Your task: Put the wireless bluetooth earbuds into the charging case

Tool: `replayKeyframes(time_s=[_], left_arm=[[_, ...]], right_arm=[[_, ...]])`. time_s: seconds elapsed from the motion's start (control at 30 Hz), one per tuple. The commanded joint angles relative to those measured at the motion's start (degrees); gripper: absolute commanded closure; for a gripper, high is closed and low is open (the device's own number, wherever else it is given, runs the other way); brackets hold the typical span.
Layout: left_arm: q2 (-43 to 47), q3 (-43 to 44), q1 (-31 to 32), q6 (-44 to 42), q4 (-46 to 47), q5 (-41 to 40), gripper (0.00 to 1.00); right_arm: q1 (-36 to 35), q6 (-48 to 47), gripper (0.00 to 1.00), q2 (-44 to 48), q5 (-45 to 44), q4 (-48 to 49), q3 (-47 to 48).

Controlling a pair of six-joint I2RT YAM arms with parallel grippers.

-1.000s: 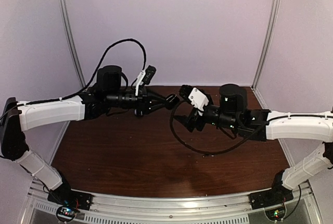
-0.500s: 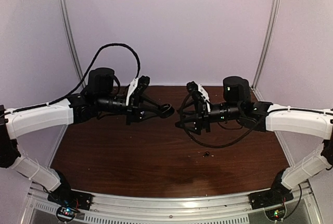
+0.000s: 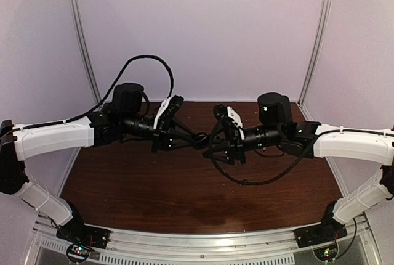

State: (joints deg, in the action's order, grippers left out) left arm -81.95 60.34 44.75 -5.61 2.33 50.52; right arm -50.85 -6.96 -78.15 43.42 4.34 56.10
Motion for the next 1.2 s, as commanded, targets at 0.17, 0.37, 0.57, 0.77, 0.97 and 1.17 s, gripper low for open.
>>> replayKeyframes(time_s=[0.17,0.37,0.57,0.77,0.97,1.17], left_arm=[[-1.44,2.06,0.41,3.76,3.82,2.99,1.00],[-1.46,2.23,0.76,3.68,3.50,2.09,1.00],[-1.48,2.33,1.04,3.68,3.21,1.21,1.00],[-1.09,2.06,1.13,4.03,3.85,-0.79,0.97],[0.46,0.49,1.13,5.41,6.52,-5.39,0.60],[-0.16,1.74,1.06,5.43,4.83,-11.42,0.62]], right_arm=[[-0.72,-1.20,0.58,0.30,-0.62,0.33,2.13],[-0.83,-1.07,0.63,-0.07,-0.87,0.06,2.50],[-0.91,-0.76,0.68,-0.07,-1.14,0.14,2.40],[-0.87,-0.52,0.82,0.33,-2.07,0.01,2.09],[-0.91,-0.59,0.87,1.06,-2.64,0.28,1.78],[-0.91,-0.88,0.90,1.61,-2.28,0.56,1.11]])
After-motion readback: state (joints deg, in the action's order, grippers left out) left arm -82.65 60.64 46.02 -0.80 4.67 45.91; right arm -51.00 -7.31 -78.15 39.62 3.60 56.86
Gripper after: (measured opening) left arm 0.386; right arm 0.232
